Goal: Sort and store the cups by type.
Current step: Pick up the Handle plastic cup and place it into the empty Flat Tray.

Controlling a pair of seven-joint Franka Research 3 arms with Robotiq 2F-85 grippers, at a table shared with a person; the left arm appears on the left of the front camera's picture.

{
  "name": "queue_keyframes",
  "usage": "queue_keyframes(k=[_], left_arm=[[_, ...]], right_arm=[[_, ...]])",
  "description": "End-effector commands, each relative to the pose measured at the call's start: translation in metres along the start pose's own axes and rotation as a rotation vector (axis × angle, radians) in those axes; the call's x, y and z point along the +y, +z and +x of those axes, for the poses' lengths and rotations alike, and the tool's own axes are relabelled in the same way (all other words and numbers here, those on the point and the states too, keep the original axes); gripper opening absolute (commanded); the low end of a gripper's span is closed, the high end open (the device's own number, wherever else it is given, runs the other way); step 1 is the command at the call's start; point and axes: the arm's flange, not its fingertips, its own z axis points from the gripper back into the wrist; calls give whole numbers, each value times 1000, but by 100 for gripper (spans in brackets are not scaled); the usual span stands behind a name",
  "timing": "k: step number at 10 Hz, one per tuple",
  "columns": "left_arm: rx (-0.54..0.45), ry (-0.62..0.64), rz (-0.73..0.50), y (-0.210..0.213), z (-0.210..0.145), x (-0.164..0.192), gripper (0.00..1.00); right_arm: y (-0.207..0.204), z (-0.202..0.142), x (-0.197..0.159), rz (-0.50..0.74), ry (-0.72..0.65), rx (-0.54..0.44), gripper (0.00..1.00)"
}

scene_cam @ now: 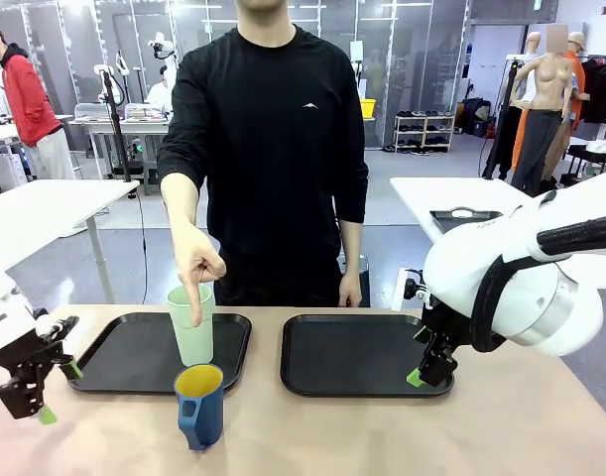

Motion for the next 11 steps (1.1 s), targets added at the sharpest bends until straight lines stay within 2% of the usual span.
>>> queue_keyframes(k=[1,3,5,8,11], left_arm=[[-182,-6,9,-26,-8,-35,100],[-390,-20,11,-40,-2,-41,100],[-551,-72,40,-56,5,-46,100],[-739,-100,-12,-79,10,-50,100],[-850,-55,-26,-82,13,-45,100]], right_arm=[[-3,-1,0,-10,5,-21,100],[-3,-1,0,-10,5,-21,100],[-3,-1,0,-10,5,-21,100],[-3,-1,0,-10,5,-21,100],[-3,-1,0,-10,5,-21,100]])
